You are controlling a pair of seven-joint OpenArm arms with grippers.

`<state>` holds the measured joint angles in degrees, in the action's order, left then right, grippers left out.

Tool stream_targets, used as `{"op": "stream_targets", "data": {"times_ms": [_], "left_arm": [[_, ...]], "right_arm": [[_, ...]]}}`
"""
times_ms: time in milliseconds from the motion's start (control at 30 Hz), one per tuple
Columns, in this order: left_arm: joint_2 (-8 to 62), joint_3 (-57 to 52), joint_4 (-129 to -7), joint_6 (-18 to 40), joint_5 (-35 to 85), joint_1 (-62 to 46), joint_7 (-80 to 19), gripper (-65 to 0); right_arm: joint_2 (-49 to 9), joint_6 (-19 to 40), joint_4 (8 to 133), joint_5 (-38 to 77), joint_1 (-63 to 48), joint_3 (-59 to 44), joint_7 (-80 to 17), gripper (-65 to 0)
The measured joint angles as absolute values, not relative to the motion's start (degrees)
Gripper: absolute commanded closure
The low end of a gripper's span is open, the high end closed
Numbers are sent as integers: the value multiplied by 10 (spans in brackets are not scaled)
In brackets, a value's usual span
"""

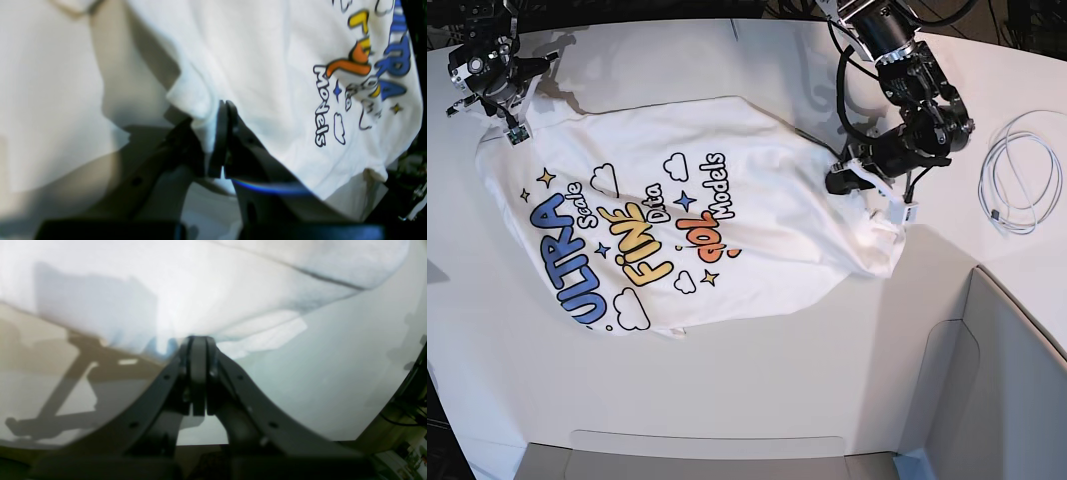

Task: Layout the t-shirt on the table in an organized manner, then fold the t-shirt properly
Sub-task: 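Reach the left gripper to the bunched shirt fabric near the print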

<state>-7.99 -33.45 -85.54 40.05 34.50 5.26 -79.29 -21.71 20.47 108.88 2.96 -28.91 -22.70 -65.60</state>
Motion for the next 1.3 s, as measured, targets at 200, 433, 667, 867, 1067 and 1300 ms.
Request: {"op": "stream_targets", "data": {"times_ms": [200,433,667,867,1067,1300], "left_arm": [[-82,-250,-853,399,270,87,-801,0],[-82,-239,-865,399,234,132,-809,0],[-81,-235,-1017,399,138,133,-809,0],[-80,-74,-1011,399,72,120,-770,0],[-81,90,-886,333,18,134,-671,0],[-78,163,-755,322,16,169,-582,0]], "right_arm": [[-217,204,1089,30,-289,-227,-656,0],[-217,204,1089,30,-289,-227,-655,0],[-216,204,1088,28,-289,-227,-655,0],[-216,204,1088,28,-288,-227,-660,0],[-216,206,1087,34,-276,-226,-685,0],[-206,206,1088,25,-275,-226,-686,0]]}}
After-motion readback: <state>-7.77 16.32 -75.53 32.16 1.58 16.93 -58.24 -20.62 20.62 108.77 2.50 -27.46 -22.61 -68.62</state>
